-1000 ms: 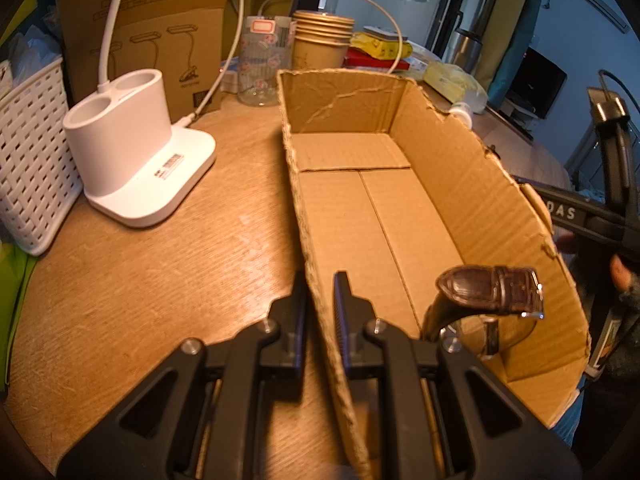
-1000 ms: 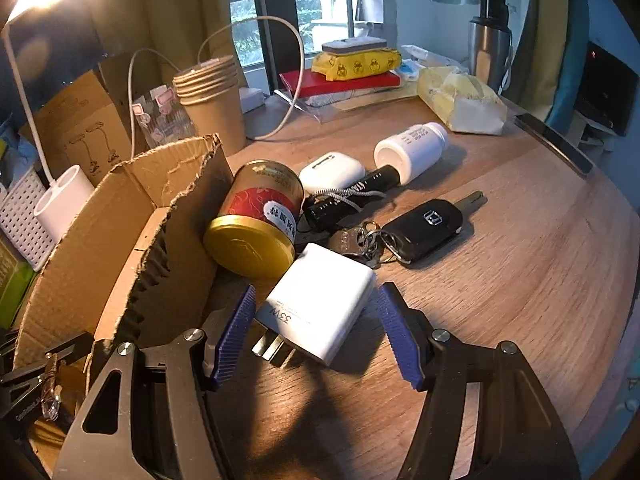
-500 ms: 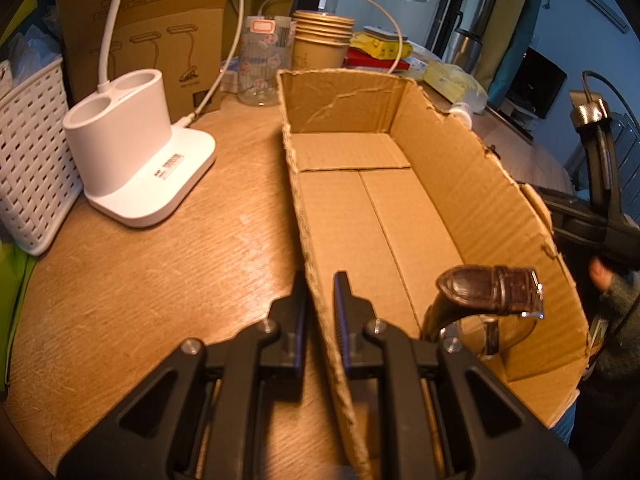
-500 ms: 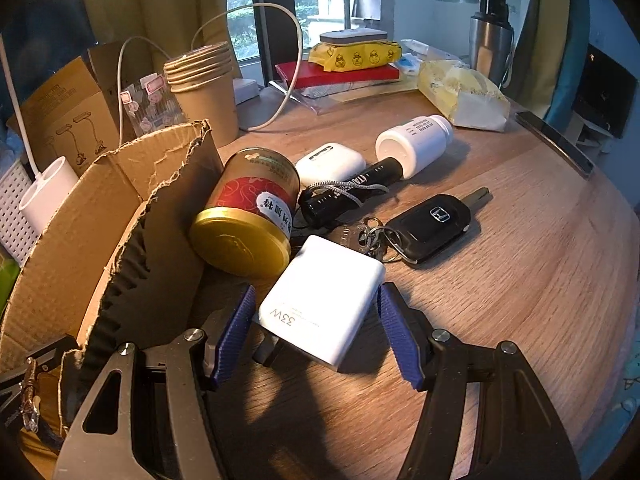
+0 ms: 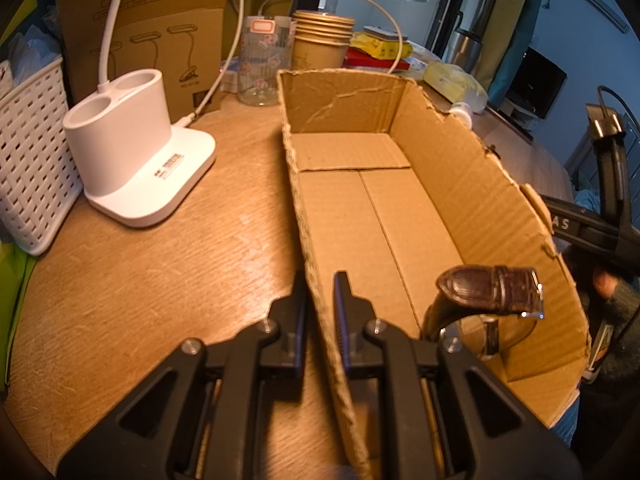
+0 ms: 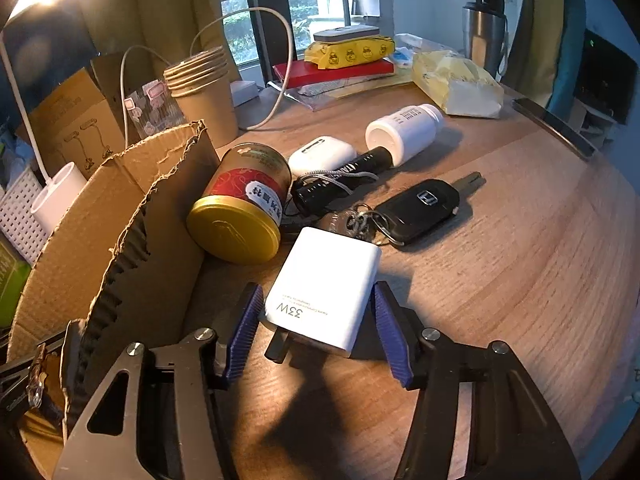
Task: Organize rigid objects
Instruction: 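Move the right gripper to the white charger and grasp it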
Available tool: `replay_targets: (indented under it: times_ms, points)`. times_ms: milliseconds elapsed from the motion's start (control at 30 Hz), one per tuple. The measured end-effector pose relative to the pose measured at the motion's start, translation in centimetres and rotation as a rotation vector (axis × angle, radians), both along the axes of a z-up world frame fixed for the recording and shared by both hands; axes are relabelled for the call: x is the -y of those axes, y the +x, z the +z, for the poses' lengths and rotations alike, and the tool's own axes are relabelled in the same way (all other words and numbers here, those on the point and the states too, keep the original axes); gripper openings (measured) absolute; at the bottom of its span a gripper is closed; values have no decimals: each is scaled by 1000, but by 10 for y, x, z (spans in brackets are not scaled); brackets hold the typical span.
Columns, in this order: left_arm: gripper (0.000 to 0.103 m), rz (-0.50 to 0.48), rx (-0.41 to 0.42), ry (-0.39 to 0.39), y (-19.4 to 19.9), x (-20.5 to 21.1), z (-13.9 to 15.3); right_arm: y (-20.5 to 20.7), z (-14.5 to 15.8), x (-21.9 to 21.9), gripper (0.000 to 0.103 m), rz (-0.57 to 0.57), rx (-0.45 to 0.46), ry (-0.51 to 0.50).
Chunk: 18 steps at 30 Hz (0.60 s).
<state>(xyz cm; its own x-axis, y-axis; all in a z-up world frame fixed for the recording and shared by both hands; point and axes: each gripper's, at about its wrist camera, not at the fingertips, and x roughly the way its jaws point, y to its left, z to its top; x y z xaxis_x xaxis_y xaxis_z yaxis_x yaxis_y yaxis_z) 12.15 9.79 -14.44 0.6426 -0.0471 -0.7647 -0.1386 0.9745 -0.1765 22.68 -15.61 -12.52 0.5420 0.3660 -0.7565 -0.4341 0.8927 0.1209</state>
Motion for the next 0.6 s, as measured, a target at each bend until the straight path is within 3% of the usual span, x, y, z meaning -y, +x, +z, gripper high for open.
replay_targets:
  times_ms: [333, 600]
  points:
    - [14, 0, 0, 0, 0, 0, 0, -9, 8, 16, 57, -5, -6, 43]
    - [14, 0, 0, 1, 0, 0, 0, -19, 25, 21, 53, -6, 40, 49]
